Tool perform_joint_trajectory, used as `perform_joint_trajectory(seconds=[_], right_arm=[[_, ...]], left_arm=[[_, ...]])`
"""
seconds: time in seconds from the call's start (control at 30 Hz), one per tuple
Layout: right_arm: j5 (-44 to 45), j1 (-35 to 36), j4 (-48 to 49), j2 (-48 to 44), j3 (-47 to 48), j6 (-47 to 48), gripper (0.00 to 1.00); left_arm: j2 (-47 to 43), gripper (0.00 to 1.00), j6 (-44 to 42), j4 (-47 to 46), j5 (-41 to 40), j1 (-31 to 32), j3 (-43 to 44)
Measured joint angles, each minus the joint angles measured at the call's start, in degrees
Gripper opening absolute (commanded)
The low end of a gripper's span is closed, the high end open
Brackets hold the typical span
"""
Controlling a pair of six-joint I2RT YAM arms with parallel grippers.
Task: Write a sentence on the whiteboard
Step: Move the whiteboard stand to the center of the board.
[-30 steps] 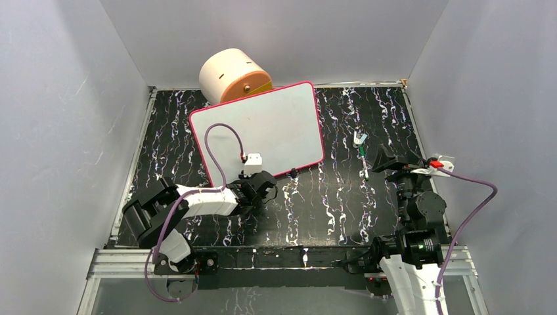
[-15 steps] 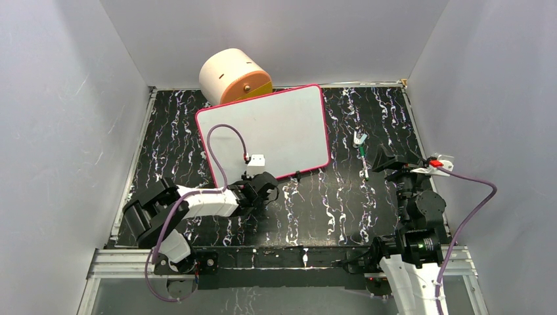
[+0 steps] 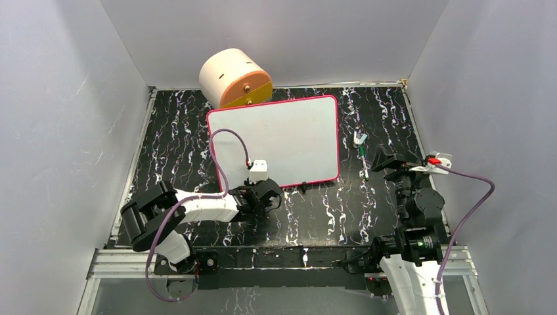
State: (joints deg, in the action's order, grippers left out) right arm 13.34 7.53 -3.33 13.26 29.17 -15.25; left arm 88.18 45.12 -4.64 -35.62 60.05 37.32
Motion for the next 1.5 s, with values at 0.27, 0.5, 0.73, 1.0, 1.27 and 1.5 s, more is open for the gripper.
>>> perform_joint_trajectory(seconds=[0.27,0.5,0.73,1.0,1.27,1.5], right_arm=[[0.0,0.0,-1.3,2.9,0.0,-2.0,0.99],[0.0,0.0,-3.6,6.6,0.3,-3.0,0.99],[0.2,0.0,-6.3,10.9,2.4,-4.1,0.99],[0.4,0.0,-11.1,23.8,7.7,-4.4,0.99],[2.1,0.0,-15.4,36.3,10.5,-5.7,0.99],[3.3,-0.6,-17.8,48.1,13.6,-6.6,0.93]], left_arm=[[-2.8,0.45,0.7,3.8,2.0,0.5,0.0],[-11.0,0.75,0.5,11.4,3.3,1.0,1.6],[-17.5,0.9,-2.9,18.3,2.1,1.0,7.5],[-19.9,0.93,-13.2,25.0,-1.8,-0.2,15.7],[-24.6,0.93,-26.3,26.2,0.1,-10.4,20.1],[-30.9,0.93,-32.1,23.4,1.5,-16.3,19.6]])
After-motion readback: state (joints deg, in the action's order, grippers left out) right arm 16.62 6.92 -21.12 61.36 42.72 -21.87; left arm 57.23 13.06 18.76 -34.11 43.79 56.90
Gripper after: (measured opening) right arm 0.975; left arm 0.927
